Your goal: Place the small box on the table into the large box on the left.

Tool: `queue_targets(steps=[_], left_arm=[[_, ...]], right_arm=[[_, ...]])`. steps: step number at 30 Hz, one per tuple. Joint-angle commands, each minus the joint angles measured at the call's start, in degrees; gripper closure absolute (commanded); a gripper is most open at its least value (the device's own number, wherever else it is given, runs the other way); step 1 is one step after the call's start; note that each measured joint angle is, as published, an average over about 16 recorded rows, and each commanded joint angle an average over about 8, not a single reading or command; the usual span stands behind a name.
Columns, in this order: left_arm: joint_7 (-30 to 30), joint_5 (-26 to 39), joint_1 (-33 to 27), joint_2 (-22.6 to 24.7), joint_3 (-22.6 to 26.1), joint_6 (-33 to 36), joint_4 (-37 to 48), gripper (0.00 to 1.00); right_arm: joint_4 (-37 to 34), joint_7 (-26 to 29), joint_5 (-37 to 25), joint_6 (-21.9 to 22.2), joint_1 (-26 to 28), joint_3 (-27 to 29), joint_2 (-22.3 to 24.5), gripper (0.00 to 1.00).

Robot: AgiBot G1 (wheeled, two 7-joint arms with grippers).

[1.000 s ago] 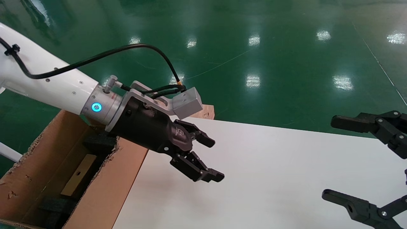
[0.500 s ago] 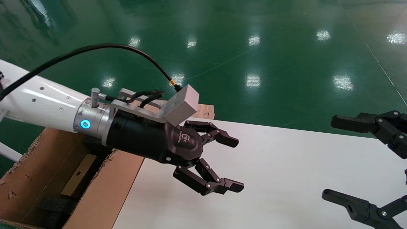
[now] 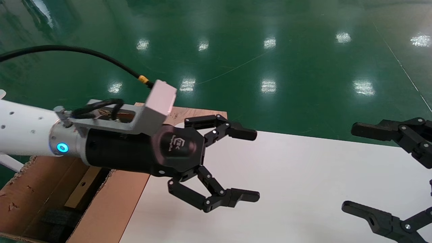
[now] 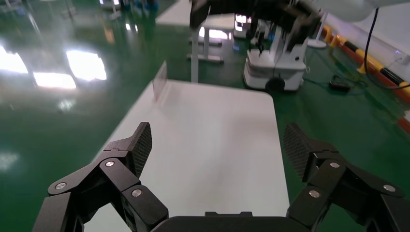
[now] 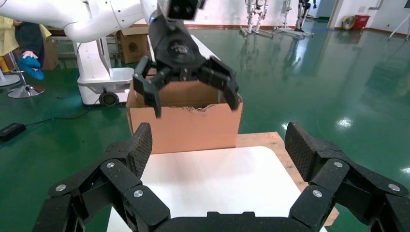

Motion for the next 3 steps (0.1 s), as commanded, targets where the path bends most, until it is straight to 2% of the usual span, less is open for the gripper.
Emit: queue_targets(steps=[1, 3], left_arm=[[2.8, -1.9, 3.7, -0.5, -4.4, 0.1, -1.0, 0.0], [3.6, -2.4, 4.7, -0.7, -5.6, 0.2, -1.3, 0.0]], right_arm=[[0.0, 0.0, 0.0, 0.0, 0.0, 0.0, 0.0, 0.0], [0.0, 0.0, 0.0, 0.0, 0.0, 0.0, 0.0, 0.0]])
